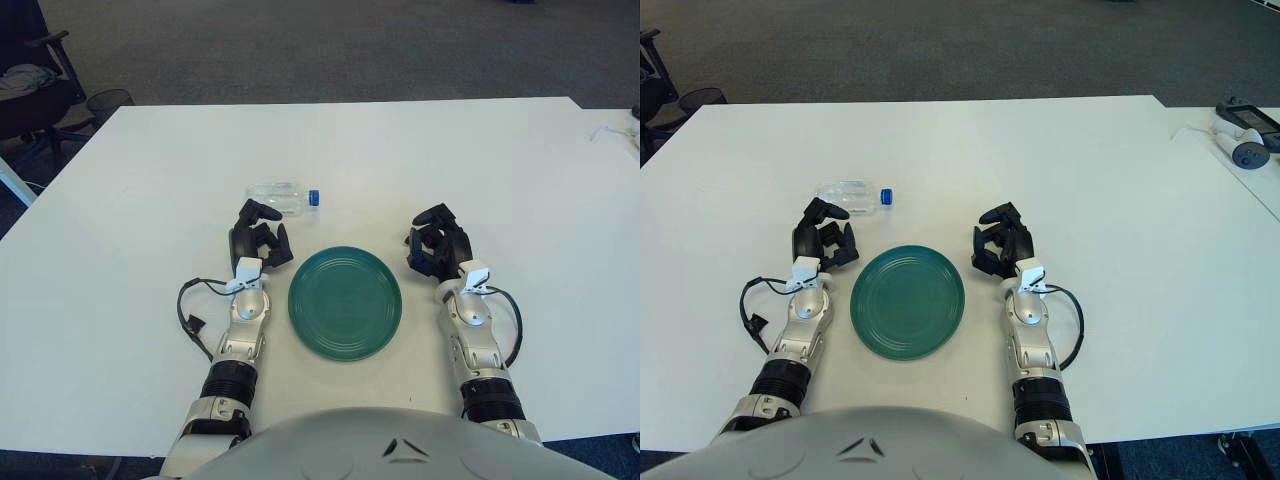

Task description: Put the bottle into the plate.

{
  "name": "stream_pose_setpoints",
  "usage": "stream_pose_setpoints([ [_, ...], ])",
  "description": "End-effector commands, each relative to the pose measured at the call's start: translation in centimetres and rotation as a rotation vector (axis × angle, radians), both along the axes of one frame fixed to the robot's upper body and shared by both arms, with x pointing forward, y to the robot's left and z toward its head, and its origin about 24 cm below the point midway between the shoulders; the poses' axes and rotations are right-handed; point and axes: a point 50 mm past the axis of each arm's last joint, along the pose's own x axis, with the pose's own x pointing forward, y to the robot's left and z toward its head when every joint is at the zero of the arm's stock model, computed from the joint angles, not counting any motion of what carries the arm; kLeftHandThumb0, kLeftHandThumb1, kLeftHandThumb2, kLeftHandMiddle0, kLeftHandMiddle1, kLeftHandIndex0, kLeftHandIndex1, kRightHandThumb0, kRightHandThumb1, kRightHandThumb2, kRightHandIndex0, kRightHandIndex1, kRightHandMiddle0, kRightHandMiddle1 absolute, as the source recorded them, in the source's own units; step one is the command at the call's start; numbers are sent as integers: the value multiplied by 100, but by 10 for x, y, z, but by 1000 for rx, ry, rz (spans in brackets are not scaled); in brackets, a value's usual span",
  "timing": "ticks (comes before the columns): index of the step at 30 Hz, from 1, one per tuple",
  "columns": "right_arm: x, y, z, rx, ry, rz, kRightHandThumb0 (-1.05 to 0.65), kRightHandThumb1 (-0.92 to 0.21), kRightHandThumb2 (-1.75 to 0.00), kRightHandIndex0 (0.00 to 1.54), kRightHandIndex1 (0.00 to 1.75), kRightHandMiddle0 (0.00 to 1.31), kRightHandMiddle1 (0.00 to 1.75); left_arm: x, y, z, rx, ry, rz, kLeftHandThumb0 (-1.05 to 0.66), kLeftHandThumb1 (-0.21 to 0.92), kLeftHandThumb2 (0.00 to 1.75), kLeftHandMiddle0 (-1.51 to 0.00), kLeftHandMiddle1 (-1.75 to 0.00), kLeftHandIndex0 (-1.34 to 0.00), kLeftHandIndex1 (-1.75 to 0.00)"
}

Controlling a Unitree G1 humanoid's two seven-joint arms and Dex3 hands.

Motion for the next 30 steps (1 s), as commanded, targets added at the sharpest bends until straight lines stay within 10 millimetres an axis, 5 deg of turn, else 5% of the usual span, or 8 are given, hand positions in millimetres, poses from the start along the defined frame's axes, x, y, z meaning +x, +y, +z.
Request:
stream_pose_setpoints([
  [1, -11, 1, -23, 19, 131, -4, 0, -49, -109, 40, 170, 38, 172, -4, 16, 11, 58, -81, 26, -47, 30, 134, -122, -175, -62, -175],
  [16, -10, 2, -25, 30, 138, -7, 0, -49, -110, 39, 172, 37, 173, 3, 35, 71, 234, -376, 3, -46, 33, 129, -119, -175, -59, -175],
  [30, -7, 3, -26, 33, 141, 1, 0, -49, -111, 39, 173, 37, 173, 11, 38, 102, 399, -501, -19, -46, 34, 128, -117, -175, -58, -175],
])
